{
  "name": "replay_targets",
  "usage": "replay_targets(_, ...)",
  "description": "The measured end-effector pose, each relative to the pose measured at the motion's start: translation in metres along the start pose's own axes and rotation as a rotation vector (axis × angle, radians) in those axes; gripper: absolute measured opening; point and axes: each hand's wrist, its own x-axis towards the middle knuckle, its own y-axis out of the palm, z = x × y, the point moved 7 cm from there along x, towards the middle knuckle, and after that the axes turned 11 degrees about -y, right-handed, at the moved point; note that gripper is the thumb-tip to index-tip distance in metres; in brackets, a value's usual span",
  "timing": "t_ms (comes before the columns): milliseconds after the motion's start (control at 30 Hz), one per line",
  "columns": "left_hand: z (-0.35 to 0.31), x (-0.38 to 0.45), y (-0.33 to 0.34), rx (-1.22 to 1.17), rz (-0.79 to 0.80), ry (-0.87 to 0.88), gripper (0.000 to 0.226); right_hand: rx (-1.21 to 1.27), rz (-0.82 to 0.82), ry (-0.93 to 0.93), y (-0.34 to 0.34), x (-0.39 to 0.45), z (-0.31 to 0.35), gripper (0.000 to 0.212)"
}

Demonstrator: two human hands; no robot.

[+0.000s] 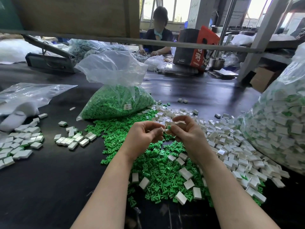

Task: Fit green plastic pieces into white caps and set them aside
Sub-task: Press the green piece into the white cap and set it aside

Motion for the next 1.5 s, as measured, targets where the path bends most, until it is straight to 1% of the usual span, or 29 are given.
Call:
replay_targets(33,0.0,0.0,0.0,-0.047,0.005,-0.008,0.016,-0.036,-0.004,-0.024,0.001,0.0,0.002,0.014)
replay_targets(100,0.0,-0.001,0.001,-0.114,0.017,-0.019,0.019,-0.068,-0.023,-0.061,0.001,0.001,0.005,0.012)
replay_targets(200,0.0,-0.001,0.002,-0.137,0.026,-0.017,0.017,-0.06,-0.032,-0.093,0.001,0.002,0.008,0.007)
replay_targets(333,0.0,-0.001,0.001,-0.117,0.017,-0.009,0.012,-0.093,-0.037,-0.093,0.0,0.001,0.007,0.007)
replay_targets(533,0.0,0.0,-0.002,-0.065,-0.007,0.018,0.008,-0.187,-0.001,-0.091,0.002,0.0,0.006,0.006)
replay_targets(833,-0.002,-0.001,-0.004,0.014,-0.017,0.056,0.009,-0.247,0.062,0.004,0.005,-0.002,-0.002,0.003)
replay_targets(967,0.001,-0.002,-0.004,0.015,-0.018,0.027,0.009,-0.247,0.09,-0.001,0.006,-0.002,0.0,0.007)
replay_targets(1100,0.003,-0.001,-0.002,-0.01,-0.017,0.002,0.01,-0.264,0.118,-0.012,0.008,-0.003,0.001,0.006)
replay_targets(1267,0.003,-0.001,-0.002,0.06,-0.043,0.037,0.014,-0.267,0.139,0.004,0.008,-0.003,0.0,0.009)
replay_targets(1367,0.004,-0.001,-0.001,0.115,-0.025,0.046,0.014,-0.262,0.146,0.031,0.006,-0.005,-0.003,0.009)
replay_targets(1500,0.006,0.001,0.002,0.127,0.007,0.032,0.012,-0.262,0.156,0.067,0.004,-0.006,-0.007,0.006)
